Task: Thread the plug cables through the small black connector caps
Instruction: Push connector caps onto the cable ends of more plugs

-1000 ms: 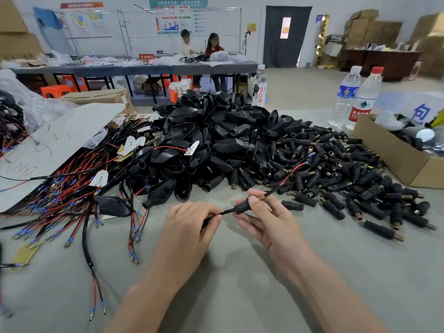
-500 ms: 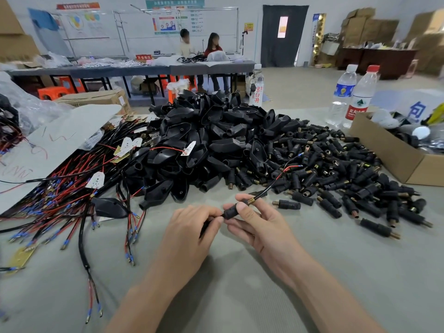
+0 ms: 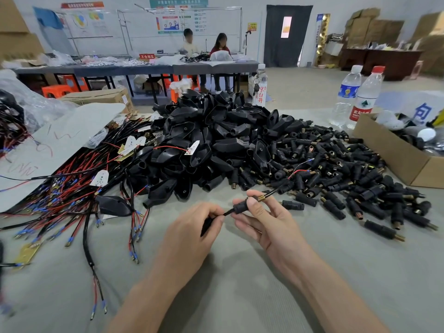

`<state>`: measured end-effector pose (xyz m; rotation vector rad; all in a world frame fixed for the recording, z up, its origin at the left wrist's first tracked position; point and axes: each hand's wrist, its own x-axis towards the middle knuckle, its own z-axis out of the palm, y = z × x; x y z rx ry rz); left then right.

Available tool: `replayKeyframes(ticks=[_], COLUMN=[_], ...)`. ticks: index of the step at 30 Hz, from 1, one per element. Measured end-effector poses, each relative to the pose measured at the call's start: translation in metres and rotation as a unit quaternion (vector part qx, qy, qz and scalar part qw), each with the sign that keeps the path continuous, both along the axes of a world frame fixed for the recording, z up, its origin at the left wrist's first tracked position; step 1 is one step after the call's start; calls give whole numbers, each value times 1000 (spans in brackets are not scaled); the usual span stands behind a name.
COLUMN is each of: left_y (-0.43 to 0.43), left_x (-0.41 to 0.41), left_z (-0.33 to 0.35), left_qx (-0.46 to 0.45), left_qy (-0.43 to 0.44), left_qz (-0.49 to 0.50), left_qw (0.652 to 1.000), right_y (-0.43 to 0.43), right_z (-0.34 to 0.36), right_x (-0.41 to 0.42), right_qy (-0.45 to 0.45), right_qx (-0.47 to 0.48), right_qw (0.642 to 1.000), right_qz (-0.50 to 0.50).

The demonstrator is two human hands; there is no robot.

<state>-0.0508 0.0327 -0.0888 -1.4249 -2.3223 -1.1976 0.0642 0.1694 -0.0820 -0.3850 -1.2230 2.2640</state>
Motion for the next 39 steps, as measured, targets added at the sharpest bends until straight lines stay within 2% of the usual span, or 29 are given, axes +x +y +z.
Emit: replayKeyframes(ticks=[10,13,18,23,29,39], left_y=[2,3,-6,-8,-7,-6], left_x=[6,1,-11,-13,-18,-16], left_z=[3,4,-2,-2,-4,-7], left_qx=[12,18,-45,-41,-80,-35], left_qy=[-35,-58,-107,-94,-81,-57], left_qz=[-4,2,-8,5,-23,-26], left_qw=[999,998,993,995,993,997], right_y=[-7,-6,4,10,12,12], right_z=[-3,-2,-4,-7,-7,-6], right_x=[-2,-4,-3,-2,-2,-1], right_qy=[-19,3,10,-6,-7,-13], right_qx=[35,10,-43,-46,-69,-106], right_qw=[999,1000,999,997,996,993], right_qz=[23,11,-32,-58,-64,-56])
